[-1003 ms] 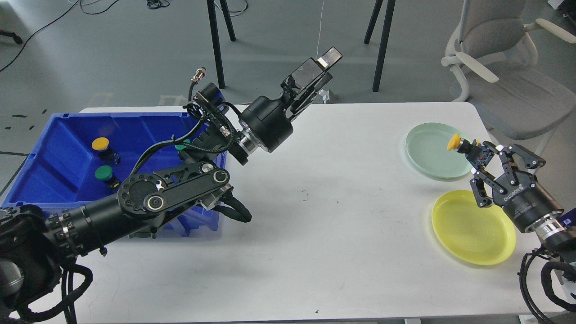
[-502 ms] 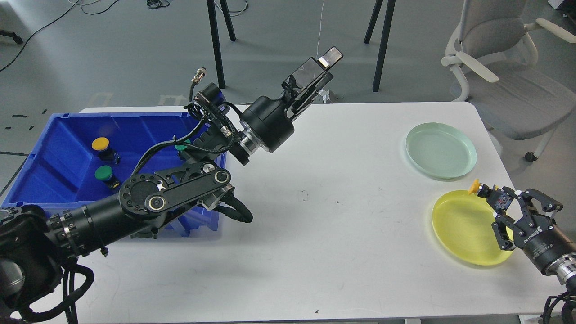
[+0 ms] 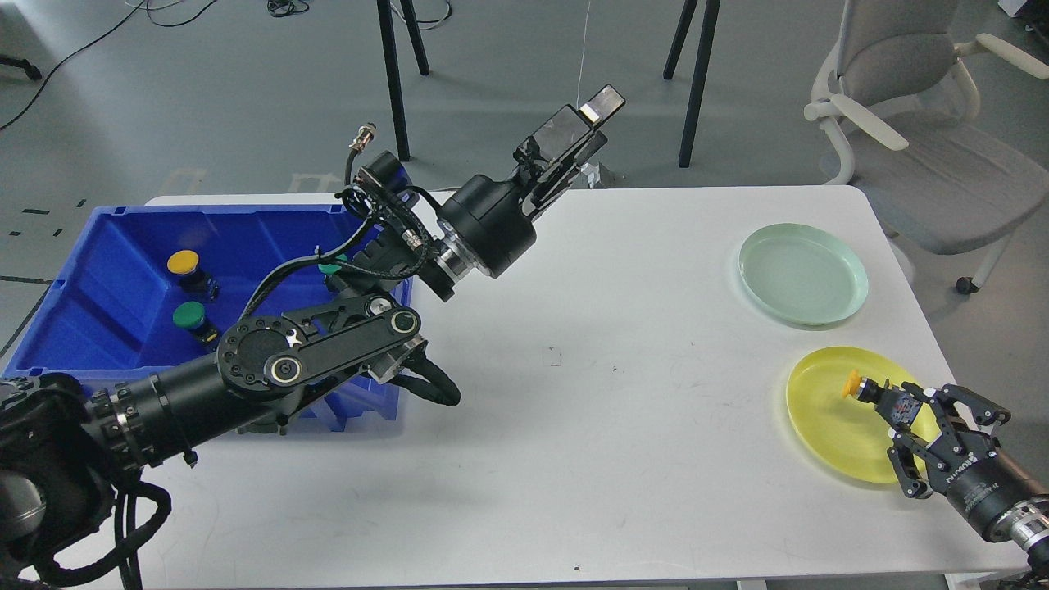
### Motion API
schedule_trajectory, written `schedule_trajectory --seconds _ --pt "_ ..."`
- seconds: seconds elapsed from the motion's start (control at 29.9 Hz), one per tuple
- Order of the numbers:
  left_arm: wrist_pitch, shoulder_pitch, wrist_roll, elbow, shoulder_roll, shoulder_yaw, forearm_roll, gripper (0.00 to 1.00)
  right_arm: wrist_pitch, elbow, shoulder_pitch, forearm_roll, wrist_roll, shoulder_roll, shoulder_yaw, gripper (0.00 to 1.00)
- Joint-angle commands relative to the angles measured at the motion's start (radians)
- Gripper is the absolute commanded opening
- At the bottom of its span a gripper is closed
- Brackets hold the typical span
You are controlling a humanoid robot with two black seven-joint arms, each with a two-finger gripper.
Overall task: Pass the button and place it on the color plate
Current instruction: 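Carry the yellow button with the right gripper onto the yellow plate, then open the right gripper and withdraw both arms from the plate and center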
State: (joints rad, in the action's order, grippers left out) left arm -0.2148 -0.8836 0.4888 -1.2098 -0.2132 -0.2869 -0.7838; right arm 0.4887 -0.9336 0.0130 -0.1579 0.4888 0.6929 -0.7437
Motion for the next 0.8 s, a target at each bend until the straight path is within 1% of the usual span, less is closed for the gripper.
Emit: schedule_trajectory --seconds 0.0,0.07,0.1,0.64,0.74,0.77 --pt "0.000 0.000 0.000 -0.001 0.000 0.000 0.000 0.80 0.000 0.006 0.002 0.001 0.000 -0.006 -0.002 0.48" --pt "0.000 0.000 0.000 -0.001 0.000 0.000 0.000 0.80 0.000 0.006 0.002 0.001 0.000 -0.007 -0.002 0.54" --pt "0.000 0.000 0.000 -0.001 0.000 0.000 0.000 0.80 0.000 0.006 0.002 0.001 0.000 -0.007 -0.002 0.55" --pt "0.000 -0.001 0.000 -0.001 0.002 0.000 0.000 0.80 0.000 -0.004 0.008 0.005 0.000 -0.007 -0.011 0.65" --pt "0.000 -0.001 0.000 -0.001 0.002 0.000 0.000 0.80 0.000 -0.011 0.010 0.009 0.000 -0.007 -0.019 0.71" --pt "0.000 -0.001 0.000 -0.001 0.000 0.000 0.000 0.80 0.000 -0.019 0.010 0.014 0.000 -0.007 -0.029 0.75"
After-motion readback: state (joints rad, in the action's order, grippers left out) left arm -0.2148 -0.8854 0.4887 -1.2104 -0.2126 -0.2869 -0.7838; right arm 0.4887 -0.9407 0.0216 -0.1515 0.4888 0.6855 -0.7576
